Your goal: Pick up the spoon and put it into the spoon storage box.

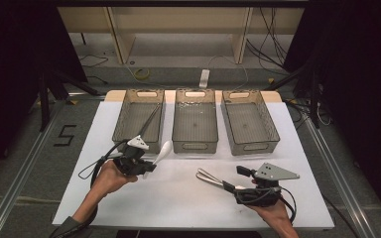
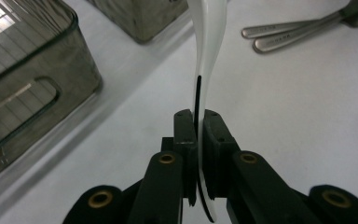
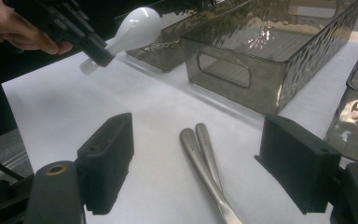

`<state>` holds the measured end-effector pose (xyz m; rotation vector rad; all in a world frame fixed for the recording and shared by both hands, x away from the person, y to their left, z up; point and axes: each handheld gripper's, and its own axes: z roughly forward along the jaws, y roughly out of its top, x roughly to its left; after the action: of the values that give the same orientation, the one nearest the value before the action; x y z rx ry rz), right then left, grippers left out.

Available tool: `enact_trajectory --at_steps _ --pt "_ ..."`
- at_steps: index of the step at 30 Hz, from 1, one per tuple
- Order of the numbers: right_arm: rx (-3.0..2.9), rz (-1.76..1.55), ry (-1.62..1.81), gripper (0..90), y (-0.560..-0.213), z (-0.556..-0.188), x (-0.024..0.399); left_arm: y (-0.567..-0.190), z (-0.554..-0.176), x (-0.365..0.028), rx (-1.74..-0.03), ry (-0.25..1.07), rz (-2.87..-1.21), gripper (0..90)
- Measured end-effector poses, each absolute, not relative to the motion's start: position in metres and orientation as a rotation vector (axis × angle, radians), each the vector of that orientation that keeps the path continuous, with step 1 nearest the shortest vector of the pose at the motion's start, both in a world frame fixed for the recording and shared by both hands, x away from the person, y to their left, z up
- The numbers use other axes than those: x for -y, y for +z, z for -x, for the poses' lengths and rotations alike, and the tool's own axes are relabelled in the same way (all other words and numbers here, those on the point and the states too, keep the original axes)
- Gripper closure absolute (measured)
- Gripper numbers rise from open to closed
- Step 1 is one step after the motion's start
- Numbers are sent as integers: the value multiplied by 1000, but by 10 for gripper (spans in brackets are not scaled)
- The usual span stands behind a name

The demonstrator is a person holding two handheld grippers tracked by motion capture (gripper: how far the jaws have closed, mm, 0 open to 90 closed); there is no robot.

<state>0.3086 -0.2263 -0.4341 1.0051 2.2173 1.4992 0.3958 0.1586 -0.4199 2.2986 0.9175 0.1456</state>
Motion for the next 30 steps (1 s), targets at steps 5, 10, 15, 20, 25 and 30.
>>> enact_trajectory --at_steps 5,10,15,20,25,30 --pt "-2214 -1008 1502 268 -434 -309 228 -414 -407 -154 -924 157 -2273 849" --pt "-2215 -1012 1500 268 -434 -309 228 -409 -422 -147 -932 157 -2241 849" --pt "-2213 -1013 1501 268 -435 -309 228 -404 -432 -144 -946 177 -2219 849" --pt "-2214 -1011 1501 268 -434 -309 228 -396 -443 -139 -939 173 -2190 849" --pt "-2212 -1012 1504 268 -434 -309 228 -386 -456 -133 -948 187 -2168 849" --pt "-2213 -1012 1505 268 -434 -309 228 -383 -470 -129 -967 196 -2137 849"
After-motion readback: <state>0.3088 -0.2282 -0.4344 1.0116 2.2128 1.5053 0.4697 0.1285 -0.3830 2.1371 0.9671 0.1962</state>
